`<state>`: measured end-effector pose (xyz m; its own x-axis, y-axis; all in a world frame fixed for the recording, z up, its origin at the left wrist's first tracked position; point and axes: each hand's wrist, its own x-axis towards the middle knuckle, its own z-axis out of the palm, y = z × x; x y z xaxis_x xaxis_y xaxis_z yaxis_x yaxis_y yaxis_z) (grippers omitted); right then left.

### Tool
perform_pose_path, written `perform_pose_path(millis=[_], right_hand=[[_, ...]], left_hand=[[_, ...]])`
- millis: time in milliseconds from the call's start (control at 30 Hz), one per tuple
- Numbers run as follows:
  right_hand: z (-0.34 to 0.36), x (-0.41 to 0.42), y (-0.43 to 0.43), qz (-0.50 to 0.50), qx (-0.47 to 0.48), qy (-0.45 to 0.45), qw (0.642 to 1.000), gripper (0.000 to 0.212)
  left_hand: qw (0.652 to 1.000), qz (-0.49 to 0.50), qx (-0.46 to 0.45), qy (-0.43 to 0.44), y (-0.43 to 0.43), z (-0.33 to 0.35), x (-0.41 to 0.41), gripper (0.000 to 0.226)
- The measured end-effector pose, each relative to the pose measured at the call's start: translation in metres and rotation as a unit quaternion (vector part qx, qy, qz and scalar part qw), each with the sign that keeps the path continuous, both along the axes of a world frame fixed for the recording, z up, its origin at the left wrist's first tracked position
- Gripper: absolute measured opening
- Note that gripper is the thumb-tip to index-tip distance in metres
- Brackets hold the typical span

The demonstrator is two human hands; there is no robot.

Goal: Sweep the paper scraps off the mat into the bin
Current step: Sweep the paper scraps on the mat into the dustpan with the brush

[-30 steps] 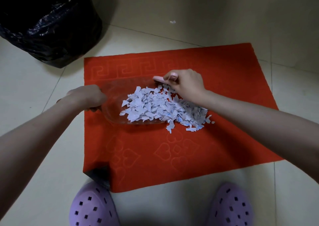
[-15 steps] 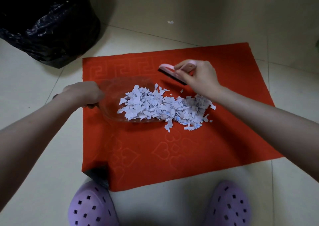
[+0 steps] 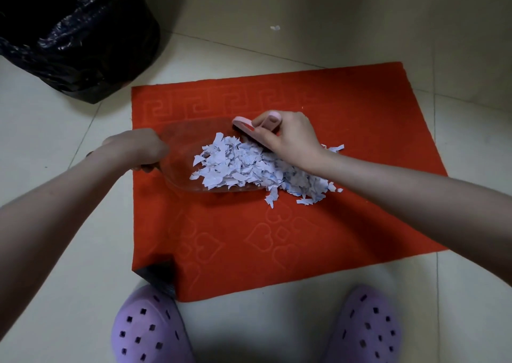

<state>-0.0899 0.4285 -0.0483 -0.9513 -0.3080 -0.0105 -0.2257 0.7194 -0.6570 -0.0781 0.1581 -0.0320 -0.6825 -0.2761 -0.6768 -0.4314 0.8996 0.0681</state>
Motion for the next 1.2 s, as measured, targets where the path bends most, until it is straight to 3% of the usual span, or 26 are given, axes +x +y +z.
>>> perform_pose_path(millis=[100,200,300,500,633,700,800,967,1100,1200], right_hand=[[0.011,0.007,0.002,-0.027,-0.101,-0.011,0.994,0.014],[0.024,0.003,0.013,-0.061,-0.143,0.009,0.988,0.014],[0.024,-0.011,0.032,-0.096,-0.103,0.053,0.989,0.014],[0.004,-0.048,0.062,-0.165,0.079,0.071,0.981,0.025],[-0.009,-0.050,0.058,-0.143,0.131,0.052,0.980,0.033],[-0.008,-0.040,0.049,-0.097,0.135,0.043,0.985,0.033],[0.000,-0.017,0.035,-0.033,0.060,0.010,0.998,0.018],[0.019,-0.012,0.046,-0.071,-0.056,0.047,0.995,0.018],[0.019,-0.051,0.072,-0.168,0.026,0.079,0.982,0.025],[0.012,-0.073,0.073,-0.186,0.108,0.059,0.975,0.025]], left_hand=[[1.000,-0.002,0.000,0.009,0.003,0.001,0.000,0.031],[1.000,-0.006,-0.007,0.015,0.003,0.002,0.001,0.031],[1.000,-0.007,-0.012,0.017,0.003,0.002,0.002,0.031],[1.000,-0.017,-0.010,0.017,0.004,0.006,0.002,0.031],[1.000,-0.018,-0.008,0.014,0.004,0.006,0.000,0.031],[1.000,-0.015,-0.006,0.013,0.004,0.005,0.000,0.030],[1.000,-0.015,-0.009,0.013,0.004,0.005,0.000,0.030],[1.000,-0.016,-0.009,0.014,0.003,0.005,0.000,0.031],[1.000,-0.015,-0.012,0.018,0.004,0.005,0.000,0.031],[1.000,-0.017,-0.015,0.019,0.005,0.006,-0.001,0.030]])
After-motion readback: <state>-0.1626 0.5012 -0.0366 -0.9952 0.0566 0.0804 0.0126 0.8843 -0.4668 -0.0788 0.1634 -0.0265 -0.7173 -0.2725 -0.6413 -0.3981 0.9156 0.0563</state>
